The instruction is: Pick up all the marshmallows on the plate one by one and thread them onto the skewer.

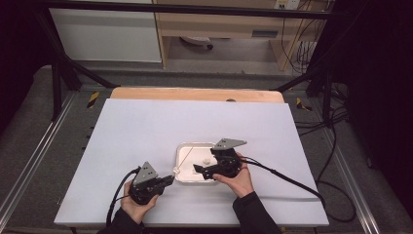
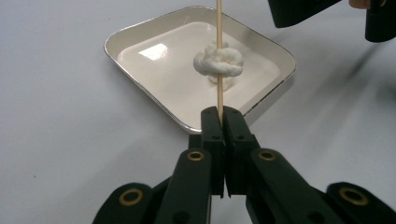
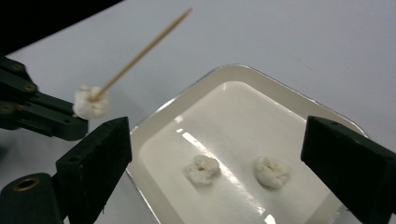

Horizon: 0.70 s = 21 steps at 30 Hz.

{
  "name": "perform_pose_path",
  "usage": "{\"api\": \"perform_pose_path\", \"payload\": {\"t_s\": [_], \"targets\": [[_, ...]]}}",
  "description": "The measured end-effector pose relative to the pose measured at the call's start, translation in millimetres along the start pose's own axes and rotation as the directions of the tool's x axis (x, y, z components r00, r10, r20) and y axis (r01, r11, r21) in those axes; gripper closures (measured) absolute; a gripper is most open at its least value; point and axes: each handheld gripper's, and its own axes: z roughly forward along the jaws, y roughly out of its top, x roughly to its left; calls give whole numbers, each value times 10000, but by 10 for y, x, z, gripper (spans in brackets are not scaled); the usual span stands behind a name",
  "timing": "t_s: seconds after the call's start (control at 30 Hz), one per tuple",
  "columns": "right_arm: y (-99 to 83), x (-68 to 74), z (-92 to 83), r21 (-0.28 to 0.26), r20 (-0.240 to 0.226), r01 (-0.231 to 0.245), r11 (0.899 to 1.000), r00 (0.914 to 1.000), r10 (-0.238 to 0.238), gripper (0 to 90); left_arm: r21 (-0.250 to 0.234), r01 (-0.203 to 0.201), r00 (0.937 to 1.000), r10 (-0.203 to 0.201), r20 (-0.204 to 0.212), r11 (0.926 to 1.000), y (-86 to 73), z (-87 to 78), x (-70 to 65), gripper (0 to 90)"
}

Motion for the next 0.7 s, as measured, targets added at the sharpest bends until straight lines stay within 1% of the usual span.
{"api": "perform_pose_path", "payload": {"t_s": [0.07,0.17,0.33,0.43,0.57,0.7], "targets": [[-4,-28,19,240,224,201,9995,9995,-206,100,-5,-35,10000,35,8,10000,-2,1,0,883],[-11,-68,53,435,488,476,9979,9976,-497,119,2,-62,10000,62,21,10000,-3,0,2,883],[-24,-135,120,744,740,761,9943,9939,-816,193,25,-59,10000,59,48,10000,-6,-1,5,883],[-30,-172,161,876,822,807,9929,9927,-879,243,28,-58,10000,57,59,10000,-6,-1,5,883],[-47,-221,217,1129,951,806,9903,9912,-916,331,64,-62,10000,61,52,10000,-8,0,2,883],[-74,-242,268,1308,915,714,9888,9923,-838,408,88,-62,10000,61,58,9999,-9,2,3,883]]}}
